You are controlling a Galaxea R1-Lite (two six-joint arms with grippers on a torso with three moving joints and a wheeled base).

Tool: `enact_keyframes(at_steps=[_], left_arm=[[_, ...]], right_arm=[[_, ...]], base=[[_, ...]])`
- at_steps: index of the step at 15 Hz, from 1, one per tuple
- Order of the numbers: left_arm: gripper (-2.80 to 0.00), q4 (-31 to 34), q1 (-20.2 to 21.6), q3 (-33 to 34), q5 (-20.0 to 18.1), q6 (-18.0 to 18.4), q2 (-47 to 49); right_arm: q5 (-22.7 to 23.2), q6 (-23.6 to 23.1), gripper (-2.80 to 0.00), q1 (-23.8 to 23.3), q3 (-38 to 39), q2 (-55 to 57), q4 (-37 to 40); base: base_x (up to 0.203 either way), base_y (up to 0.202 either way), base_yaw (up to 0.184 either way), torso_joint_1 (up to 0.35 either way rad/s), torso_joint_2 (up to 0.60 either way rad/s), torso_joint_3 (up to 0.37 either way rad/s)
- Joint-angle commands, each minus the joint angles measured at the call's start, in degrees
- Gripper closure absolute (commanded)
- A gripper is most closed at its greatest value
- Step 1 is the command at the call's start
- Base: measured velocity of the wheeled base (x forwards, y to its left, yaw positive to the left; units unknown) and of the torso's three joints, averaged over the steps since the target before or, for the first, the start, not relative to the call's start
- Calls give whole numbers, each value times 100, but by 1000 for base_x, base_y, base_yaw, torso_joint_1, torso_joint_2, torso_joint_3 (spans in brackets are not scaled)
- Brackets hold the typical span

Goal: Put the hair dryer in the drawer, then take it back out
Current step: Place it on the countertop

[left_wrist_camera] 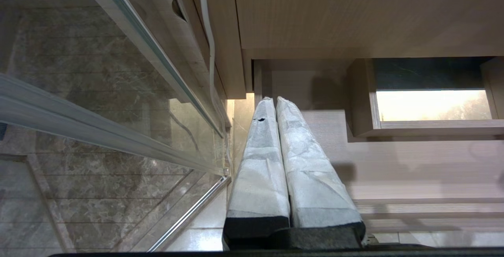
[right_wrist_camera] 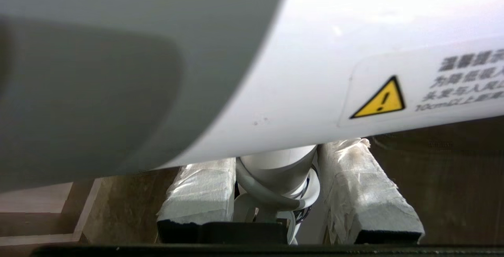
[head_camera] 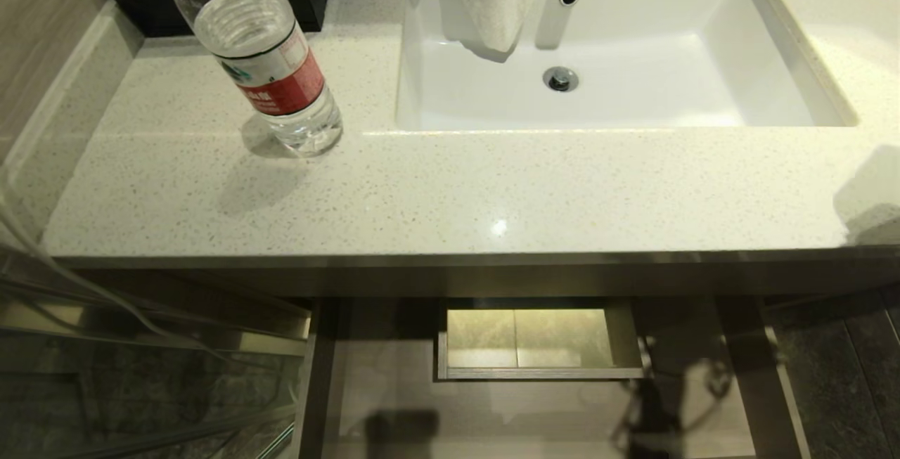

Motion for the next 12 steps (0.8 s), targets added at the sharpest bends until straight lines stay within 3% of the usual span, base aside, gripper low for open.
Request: enact_keyframes(at_steps=[1, 4, 12], left_arm=[[0, 0, 0, 0, 1, 0, 0], [0, 0, 0, 0, 1, 0, 0], [0, 0, 0, 0, 1, 0, 0]], right_arm=[[385, -197, 0, 0, -85, 302, -14], [762, -359, 0, -2, -109, 716, -297], [978, -821, 0, 0, -463, 1612, -741]], base=[[0, 0, 0, 0, 0, 0], [0, 0, 0, 0, 0, 0], [0, 0, 0, 0, 0, 0]])
